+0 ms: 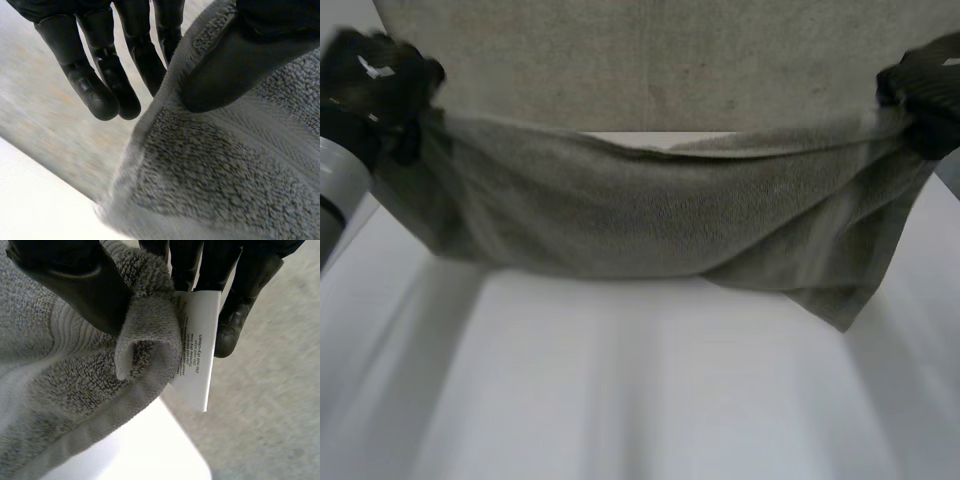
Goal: Fold the towel.
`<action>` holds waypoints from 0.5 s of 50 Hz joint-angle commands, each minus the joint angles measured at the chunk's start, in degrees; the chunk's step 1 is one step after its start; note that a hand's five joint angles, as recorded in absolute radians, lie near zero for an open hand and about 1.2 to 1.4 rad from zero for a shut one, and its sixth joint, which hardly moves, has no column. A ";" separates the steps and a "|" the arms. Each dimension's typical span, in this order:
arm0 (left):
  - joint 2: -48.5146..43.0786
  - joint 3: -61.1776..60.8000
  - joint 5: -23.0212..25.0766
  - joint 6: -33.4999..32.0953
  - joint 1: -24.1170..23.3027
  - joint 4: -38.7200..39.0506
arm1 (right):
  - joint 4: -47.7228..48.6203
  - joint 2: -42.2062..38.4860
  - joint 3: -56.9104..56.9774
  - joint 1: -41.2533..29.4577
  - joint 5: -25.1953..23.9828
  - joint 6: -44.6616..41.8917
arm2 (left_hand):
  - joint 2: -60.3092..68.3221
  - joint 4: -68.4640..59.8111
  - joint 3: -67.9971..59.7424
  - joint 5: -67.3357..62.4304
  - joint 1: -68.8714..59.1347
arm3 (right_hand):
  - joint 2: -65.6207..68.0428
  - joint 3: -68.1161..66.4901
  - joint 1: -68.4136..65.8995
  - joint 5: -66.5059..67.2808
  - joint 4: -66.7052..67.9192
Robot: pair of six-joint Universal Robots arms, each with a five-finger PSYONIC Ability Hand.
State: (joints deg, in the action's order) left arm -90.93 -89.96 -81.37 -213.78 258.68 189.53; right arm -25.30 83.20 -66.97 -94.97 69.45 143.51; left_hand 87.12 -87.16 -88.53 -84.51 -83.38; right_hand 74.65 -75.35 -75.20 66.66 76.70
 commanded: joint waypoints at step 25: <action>-26.93 39.25 -7.31 3.72 -5.03 12.45 | 41.56 -19.65 17.14 -13.22 19.06 -7.80 | -7.12 7.16 8.53 14.51 3.38 | 5.35 -4.65 -4.80 3.34 3.30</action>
State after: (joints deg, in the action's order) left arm -123.81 -50.20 -87.60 -218.85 254.00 194.75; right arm 4.84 54.61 -42.91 -108.34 88.42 133.90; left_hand 87.12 -87.52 -88.82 -84.51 -83.38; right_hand 74.62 -75.71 -75.20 66.66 76.70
